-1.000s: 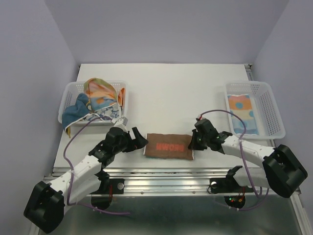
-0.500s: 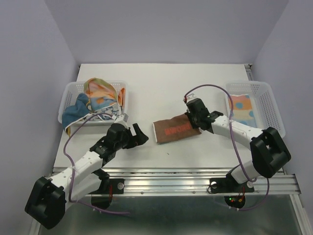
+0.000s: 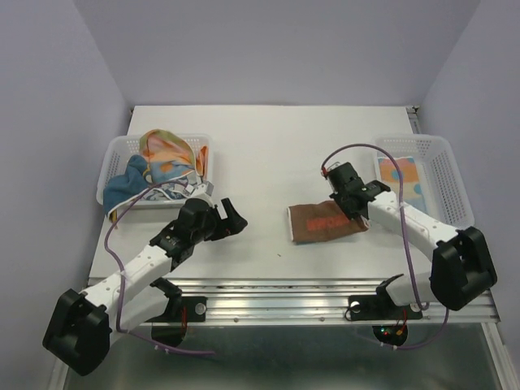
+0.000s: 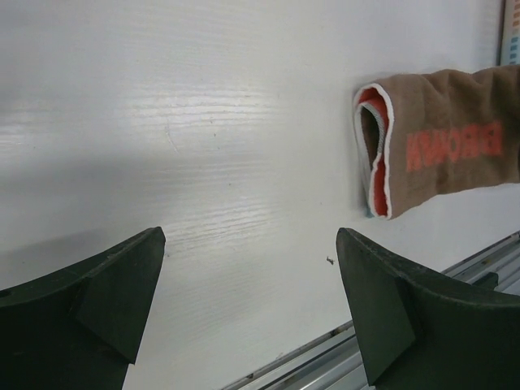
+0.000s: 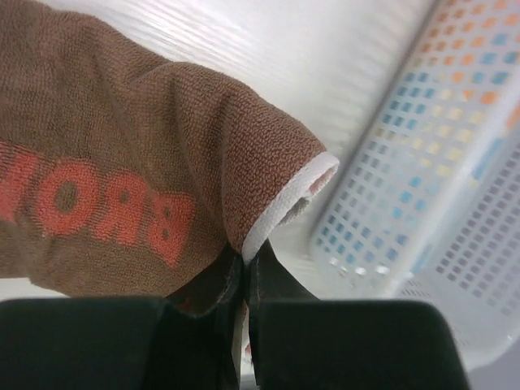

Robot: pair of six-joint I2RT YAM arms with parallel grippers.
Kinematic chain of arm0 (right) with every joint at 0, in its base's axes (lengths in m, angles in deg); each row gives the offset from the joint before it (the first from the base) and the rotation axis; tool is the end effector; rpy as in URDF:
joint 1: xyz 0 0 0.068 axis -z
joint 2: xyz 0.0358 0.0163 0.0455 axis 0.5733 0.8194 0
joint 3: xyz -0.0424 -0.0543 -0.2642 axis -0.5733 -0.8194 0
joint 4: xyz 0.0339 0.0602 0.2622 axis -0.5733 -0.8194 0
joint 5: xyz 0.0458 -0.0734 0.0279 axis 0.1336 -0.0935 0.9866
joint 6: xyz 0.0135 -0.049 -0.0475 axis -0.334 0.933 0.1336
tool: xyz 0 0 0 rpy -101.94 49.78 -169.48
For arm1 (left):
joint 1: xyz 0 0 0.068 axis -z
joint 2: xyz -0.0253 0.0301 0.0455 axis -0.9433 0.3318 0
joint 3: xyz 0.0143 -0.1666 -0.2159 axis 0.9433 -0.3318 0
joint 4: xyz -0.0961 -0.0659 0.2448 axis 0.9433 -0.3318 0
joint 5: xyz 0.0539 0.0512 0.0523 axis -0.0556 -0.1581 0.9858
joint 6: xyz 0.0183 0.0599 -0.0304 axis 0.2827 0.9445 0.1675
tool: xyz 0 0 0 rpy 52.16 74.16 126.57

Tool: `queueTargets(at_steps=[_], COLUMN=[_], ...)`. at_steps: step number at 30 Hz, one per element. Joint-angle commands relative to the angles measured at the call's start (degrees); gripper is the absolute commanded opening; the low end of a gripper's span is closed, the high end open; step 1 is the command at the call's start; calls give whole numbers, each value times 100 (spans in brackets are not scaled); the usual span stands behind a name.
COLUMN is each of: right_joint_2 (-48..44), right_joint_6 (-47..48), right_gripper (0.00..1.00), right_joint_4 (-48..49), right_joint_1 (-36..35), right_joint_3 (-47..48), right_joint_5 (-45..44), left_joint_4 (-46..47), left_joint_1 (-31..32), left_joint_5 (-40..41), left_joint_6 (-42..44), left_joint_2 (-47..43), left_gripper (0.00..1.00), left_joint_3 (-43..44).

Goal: Fold and stack the towels
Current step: Neatly place the folded towel into the bin

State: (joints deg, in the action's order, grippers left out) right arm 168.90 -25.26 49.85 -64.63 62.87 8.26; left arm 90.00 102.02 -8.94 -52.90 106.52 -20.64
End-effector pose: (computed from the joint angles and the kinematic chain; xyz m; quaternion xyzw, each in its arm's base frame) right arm 0.2543 0.1154 0.1941 -0.2680 0.9137 -0.1850 0.2431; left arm 0.1878 -0.1219 0.1879 -0.0344 0.8535 -0.3395 0.3939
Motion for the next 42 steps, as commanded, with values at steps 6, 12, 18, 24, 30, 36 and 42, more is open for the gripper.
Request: queueTargets(at_steps=[6, 12, 18, 24, 30, 36, 42], right_joint_2=[-1270, -1614, -1262, -805, -1305, -1061, -1937], right_joint_6=[1865, 2973, 4000, 5273, 6146, 6200, 6727], right_gripper=[1, 1, 1, 1, 1, 1, 1], right_joint_4=[-230, -142, 7, -176, -448, -2144, -2786], right_joint_1=[539, 592, 592, 592, 627, 610, 618], right_joint_3=[330, 917, 954, 875, 1251, 2061, 1657], right_joint_5=[-257, 162, 358, 244, 1112, 703, 920], left_joint_4=[26, -26, -176, -466, -501, -694, -1002], left_joint_1=[-2, -2, -2, -11, -11, -11, -11], left_joint_5=[248, 441, 582, 881, 934, 1074, 1382], left_joint_6=[246, 377, 387, 299, 193, 193, 202], left_joint_2=[259, 417, 786, 1506, 1841, 1806, 1692], left_gripper=[99, 99, 99, 99, 99, 99, 99], left_joint_3=[469, 803, 1216, 1594, 1858, 2008, 2131])
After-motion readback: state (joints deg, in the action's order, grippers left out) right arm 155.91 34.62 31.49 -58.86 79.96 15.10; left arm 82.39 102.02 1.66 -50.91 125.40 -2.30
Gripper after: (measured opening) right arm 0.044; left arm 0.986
